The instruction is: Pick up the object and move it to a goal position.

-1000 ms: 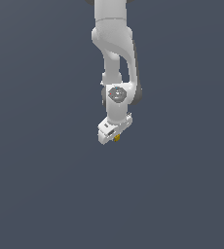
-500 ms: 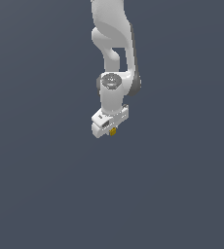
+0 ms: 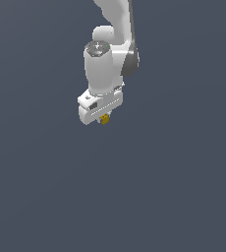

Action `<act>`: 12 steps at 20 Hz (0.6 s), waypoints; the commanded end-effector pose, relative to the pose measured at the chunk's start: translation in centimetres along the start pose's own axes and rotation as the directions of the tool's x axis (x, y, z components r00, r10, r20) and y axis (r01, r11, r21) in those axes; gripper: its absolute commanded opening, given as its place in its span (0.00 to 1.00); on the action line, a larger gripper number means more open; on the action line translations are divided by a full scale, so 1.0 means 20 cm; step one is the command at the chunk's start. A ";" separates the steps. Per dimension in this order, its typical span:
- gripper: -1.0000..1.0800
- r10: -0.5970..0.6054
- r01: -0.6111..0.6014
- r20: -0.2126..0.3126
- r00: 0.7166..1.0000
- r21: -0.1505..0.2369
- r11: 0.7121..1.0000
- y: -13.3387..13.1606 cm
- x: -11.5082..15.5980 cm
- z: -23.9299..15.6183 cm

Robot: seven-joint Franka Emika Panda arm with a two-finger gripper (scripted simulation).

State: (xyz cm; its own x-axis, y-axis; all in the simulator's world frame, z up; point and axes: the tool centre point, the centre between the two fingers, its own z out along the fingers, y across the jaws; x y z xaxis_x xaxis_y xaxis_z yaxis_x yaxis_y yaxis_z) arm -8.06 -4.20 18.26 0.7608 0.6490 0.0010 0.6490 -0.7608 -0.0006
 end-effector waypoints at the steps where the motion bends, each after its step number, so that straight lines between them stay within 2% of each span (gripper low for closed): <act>1: 0.00 -0.001 0.001 -0.001 1.000 0.001 1.000 0.04 -0.04 -0.14; 12: 0.00 0.000 0.000 -0.001 1.000 0.001 1.000 0.19 -0.19 -0.66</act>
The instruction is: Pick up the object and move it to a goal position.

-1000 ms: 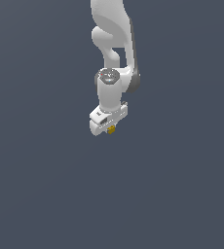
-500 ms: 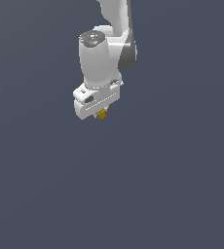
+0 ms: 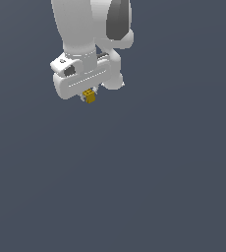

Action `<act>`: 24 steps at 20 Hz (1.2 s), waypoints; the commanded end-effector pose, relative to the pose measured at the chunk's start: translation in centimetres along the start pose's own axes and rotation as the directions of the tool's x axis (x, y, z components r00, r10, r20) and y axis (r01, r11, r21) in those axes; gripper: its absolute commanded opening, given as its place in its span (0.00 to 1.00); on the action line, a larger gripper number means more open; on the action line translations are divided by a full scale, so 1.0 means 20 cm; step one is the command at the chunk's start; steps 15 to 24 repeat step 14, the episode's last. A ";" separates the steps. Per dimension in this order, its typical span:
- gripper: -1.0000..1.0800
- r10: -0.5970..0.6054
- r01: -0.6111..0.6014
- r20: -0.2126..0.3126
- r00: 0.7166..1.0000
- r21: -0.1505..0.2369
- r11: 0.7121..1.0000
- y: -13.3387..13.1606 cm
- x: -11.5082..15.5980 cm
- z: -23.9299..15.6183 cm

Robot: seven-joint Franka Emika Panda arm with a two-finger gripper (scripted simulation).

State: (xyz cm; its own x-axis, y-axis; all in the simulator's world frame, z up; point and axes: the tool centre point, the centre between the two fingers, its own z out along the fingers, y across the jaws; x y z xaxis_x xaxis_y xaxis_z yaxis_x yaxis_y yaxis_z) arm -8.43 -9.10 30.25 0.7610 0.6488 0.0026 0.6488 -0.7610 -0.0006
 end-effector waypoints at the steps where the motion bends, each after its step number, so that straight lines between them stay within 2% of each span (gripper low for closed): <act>1: 0.00 0.000 0.000 0.001 1.000 0.001 1.000 0.03 -0.03 -0.10; 10: 0.00 0.001 -0.001 0.002 1.000 0.000 1.000 0.10 -0.08 -0.29; 24: 0.00 0.001 -0.001 0.003 1.000 -0.001 1.000 0.11 -0.08 -0.31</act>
